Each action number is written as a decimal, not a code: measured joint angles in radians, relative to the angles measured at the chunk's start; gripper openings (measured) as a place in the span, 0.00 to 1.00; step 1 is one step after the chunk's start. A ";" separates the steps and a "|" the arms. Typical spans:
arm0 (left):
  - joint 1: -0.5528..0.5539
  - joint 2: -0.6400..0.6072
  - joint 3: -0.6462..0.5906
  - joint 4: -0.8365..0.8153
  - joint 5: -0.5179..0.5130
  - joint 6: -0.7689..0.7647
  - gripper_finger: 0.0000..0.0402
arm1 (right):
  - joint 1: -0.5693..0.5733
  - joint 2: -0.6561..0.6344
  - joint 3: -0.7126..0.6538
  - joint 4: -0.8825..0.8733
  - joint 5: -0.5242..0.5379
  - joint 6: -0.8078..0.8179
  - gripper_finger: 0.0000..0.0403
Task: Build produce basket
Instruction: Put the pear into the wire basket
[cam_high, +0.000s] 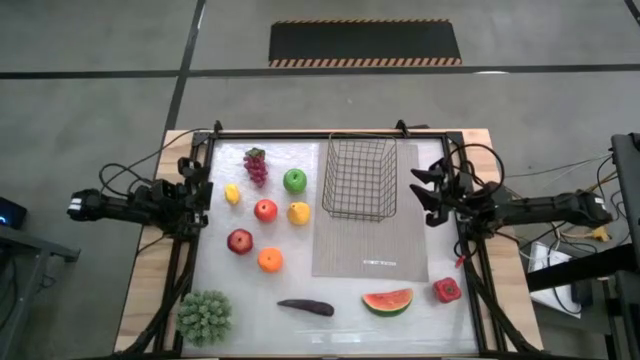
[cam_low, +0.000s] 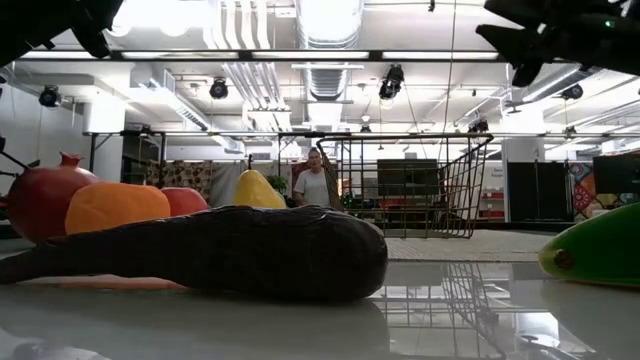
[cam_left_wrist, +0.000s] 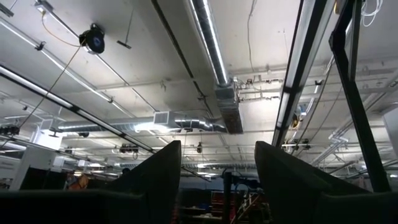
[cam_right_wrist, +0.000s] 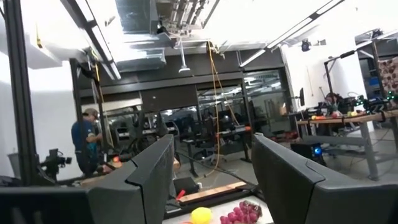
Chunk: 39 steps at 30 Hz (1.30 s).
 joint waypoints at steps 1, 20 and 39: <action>0.000 0.000 0.000 0.000 0.000 0.000 0.47 | 0.000 0.017 0.015 0.000 -0.003 -0.009 0.50; 0.000 0.001 0.000 0.000 0.000 0.000 0.47 | 0.003 0.329 0.467 -0.457 -0.068 -0.094 0.50; 0.000 0.001 -0.001 0.000 0.000 0.000 0.47 | 0.018 0.799 0.996 -0.832 -0.082 -0.189 0.50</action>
